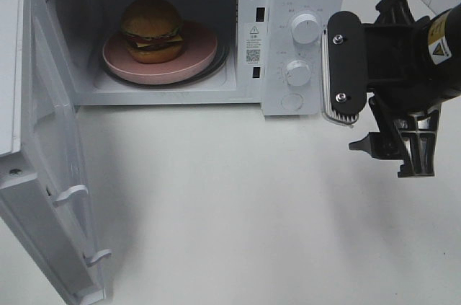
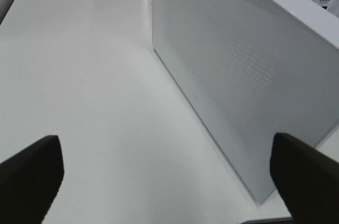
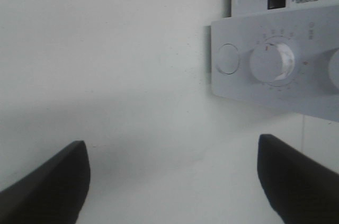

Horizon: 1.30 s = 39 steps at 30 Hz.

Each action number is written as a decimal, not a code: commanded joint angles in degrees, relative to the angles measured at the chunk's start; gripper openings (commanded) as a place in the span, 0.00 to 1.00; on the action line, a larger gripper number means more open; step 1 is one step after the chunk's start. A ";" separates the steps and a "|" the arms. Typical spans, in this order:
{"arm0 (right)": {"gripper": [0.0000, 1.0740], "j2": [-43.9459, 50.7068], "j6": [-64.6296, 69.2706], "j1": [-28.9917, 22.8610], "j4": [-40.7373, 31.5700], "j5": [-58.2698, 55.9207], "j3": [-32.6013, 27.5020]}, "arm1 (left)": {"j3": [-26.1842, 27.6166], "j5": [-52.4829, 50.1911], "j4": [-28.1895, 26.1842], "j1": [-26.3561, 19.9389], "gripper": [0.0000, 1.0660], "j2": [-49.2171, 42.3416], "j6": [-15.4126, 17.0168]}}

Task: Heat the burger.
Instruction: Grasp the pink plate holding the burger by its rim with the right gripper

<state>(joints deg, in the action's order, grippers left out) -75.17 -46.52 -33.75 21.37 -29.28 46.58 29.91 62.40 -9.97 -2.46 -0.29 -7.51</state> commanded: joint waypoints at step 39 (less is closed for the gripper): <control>0.76 -26.70 2.98 -9.45 10.20 15.18 20.91 | -0.06 -0.69 -0.23 -0.11 0.92 -0.34 0.11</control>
<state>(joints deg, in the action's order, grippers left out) -100.44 -44.63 -43.09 30.94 -16.50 66.12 29.91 62.40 -9.97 -2.46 -0.29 -7.51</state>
